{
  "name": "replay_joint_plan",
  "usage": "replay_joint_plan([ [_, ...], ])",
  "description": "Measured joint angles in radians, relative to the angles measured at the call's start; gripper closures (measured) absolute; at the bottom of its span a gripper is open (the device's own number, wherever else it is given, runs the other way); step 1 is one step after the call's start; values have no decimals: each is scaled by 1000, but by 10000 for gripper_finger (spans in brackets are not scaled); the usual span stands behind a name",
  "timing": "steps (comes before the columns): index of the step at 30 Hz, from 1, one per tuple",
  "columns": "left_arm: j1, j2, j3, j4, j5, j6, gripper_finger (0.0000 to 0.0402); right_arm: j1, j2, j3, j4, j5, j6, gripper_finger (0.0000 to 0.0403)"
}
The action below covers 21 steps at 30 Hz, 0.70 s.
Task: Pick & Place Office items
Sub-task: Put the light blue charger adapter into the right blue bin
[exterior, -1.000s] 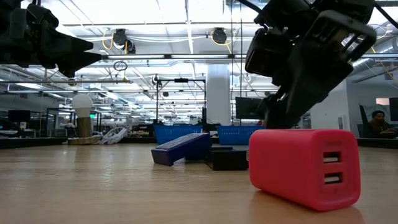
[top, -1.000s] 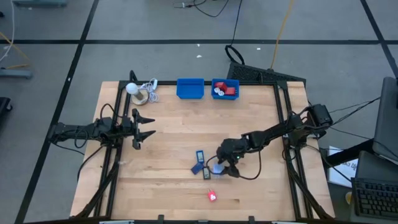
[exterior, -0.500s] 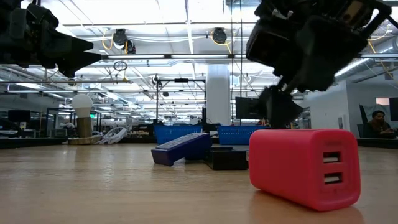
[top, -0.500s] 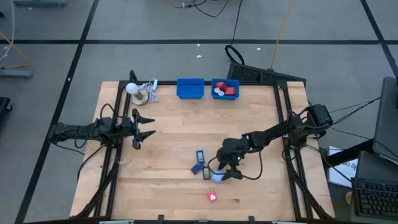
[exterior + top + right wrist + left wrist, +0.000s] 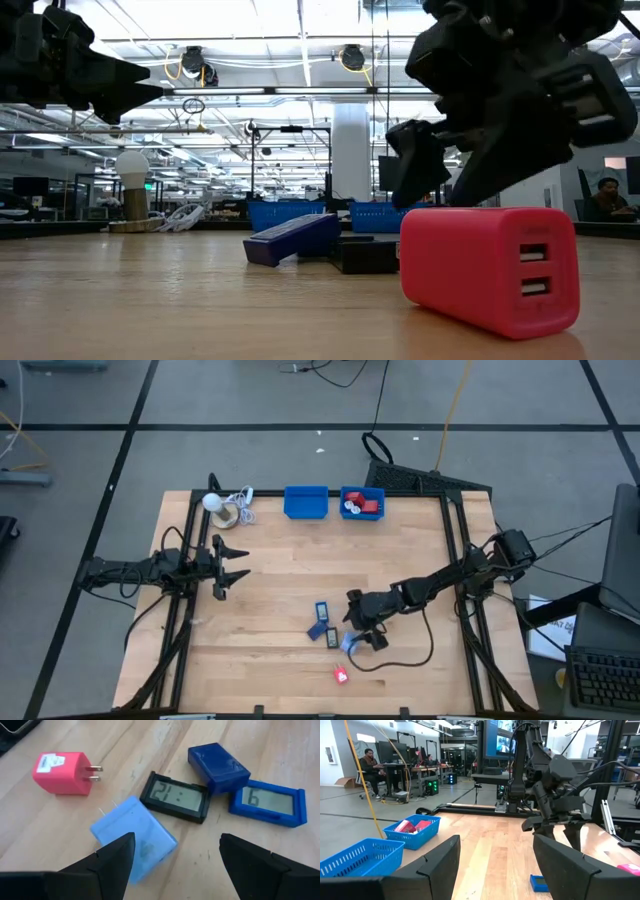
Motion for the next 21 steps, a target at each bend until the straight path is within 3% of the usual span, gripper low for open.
replay_joint_plan([
  [6, 0, 0, 0, 0, 0, 0, 146, 3, 0, 0, -28, 55, -5, 126],
  [15, 0, 0, 0, 0, 0, 0, 146, -2, 0, 0, -46, 496, 53, 126],
  [21, 0, 0, 0, 0, 0, 0, 146, -37, 0, 0, -73, 660, 187, 126],
])
